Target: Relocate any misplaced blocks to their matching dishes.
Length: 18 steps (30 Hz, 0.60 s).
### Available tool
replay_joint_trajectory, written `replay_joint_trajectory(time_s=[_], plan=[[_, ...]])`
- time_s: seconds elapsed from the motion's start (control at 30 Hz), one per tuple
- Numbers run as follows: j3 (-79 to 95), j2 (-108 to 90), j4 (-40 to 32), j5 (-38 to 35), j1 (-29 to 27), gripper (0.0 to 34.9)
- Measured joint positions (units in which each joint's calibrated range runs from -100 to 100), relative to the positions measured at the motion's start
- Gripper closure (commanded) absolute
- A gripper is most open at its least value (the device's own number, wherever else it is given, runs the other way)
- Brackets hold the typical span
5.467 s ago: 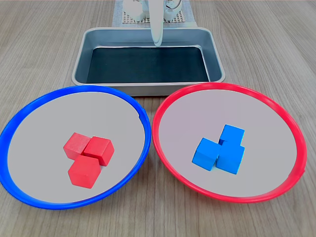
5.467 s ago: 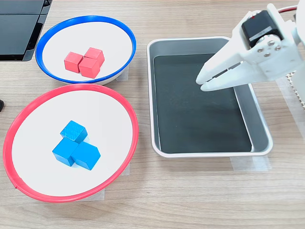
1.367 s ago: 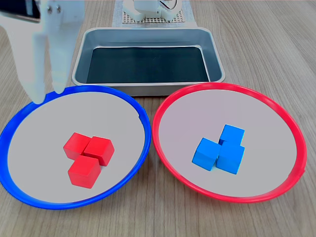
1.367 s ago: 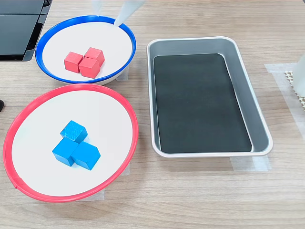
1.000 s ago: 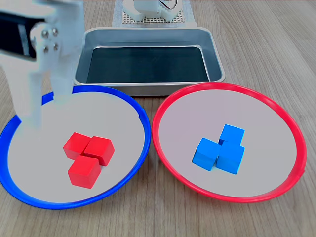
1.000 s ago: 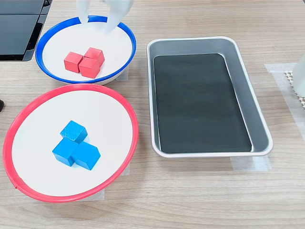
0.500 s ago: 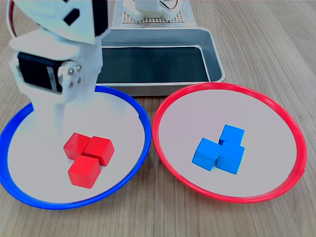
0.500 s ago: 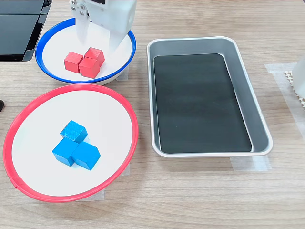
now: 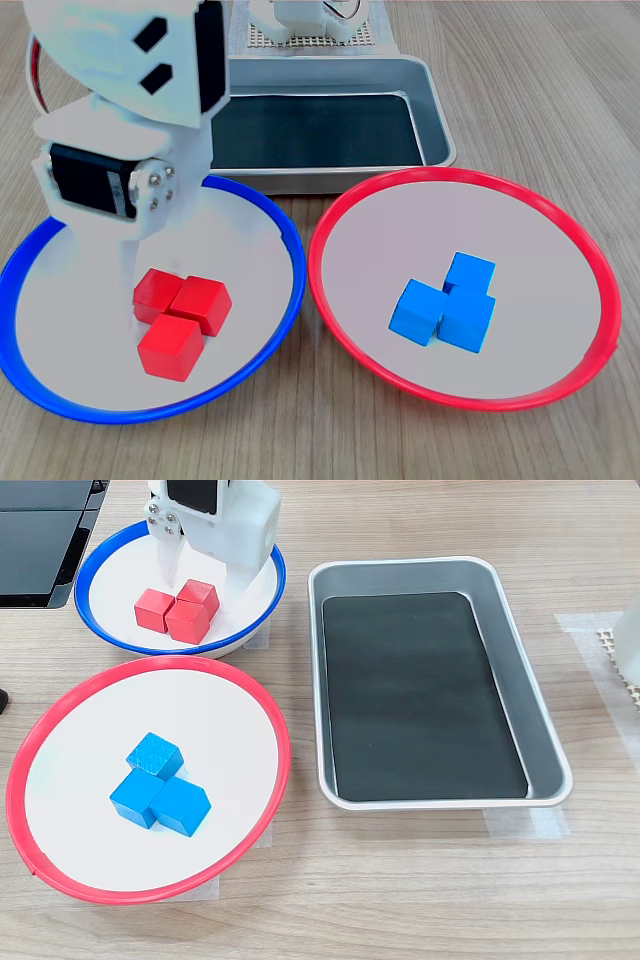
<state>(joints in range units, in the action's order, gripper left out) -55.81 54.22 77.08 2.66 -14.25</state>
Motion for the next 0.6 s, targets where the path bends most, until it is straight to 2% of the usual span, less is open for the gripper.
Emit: replay_joint_trajectory(time_s=[0.13, 0.2, 0.4, 0.6], plan=[[-0.1, 0.5, -0.7, 0.0, -0.1, 18.9], [-0.1, 0.5, -1.0, 0.0, -0.1, 21.5], [-0.1, 0.5, -1.7, -0.2, -0.1, 33.8], [0.1, 0.6, -2.1, -0.3, -0.1, 34.6]])
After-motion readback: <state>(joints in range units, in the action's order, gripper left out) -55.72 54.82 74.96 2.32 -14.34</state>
